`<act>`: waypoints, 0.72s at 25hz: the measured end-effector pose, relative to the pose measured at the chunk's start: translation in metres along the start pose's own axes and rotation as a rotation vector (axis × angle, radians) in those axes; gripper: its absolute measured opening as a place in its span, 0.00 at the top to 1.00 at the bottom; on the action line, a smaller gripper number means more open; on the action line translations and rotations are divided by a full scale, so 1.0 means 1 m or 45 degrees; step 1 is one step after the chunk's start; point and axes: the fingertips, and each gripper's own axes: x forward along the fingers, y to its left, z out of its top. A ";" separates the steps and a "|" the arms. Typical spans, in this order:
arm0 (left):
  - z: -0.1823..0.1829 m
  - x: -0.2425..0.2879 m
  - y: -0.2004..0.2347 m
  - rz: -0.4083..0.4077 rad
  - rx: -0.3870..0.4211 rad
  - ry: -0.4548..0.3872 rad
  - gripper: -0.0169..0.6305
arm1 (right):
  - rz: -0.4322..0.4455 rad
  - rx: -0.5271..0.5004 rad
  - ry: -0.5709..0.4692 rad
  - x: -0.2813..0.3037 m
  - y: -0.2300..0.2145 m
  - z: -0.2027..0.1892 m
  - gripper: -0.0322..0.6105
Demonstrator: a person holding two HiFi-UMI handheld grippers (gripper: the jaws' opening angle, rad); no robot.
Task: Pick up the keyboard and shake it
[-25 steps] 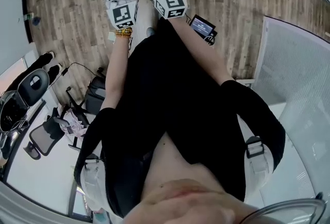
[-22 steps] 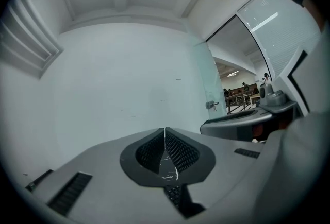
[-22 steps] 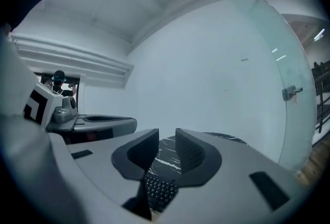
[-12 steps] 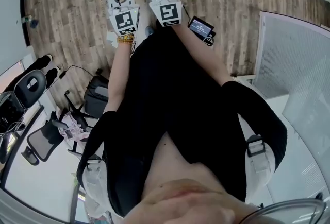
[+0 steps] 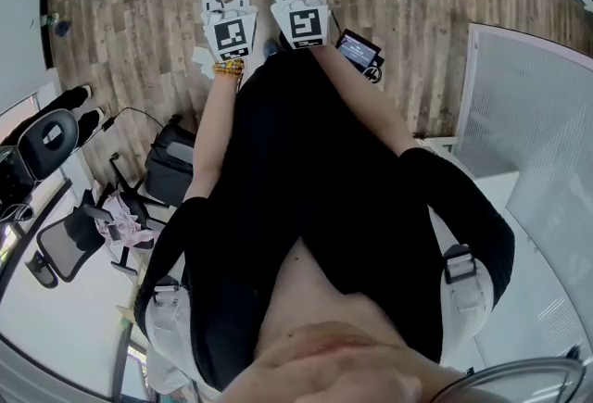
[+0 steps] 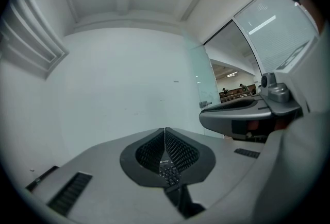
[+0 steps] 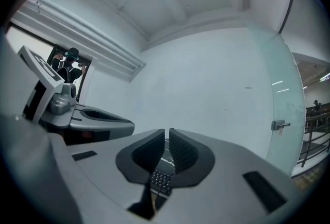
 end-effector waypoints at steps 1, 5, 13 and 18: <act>-0.001 -0.004 0.000 0.000 -0.001 0.002 0.95 | 0.002 -0.001 0.005 -0.001 0.003 -0.001 0.88; -0.007 -0.016 0.005 0.001 -0.006 0.013 0.95 | 0.011 0.012 0.016 0.000 0.014 -0.003 0.89; -0.017 -0.026 0.013 0.017 -0.027 0.035 0.95 | 0.036 0.011 0.078 0.005 0.026 -0.014 0.91; -0.019 -0.030 0.013 0.023 -0.031 0.040 0.95 | 0.052 0.001 0.103 0.004 0.031 -0.020 0.91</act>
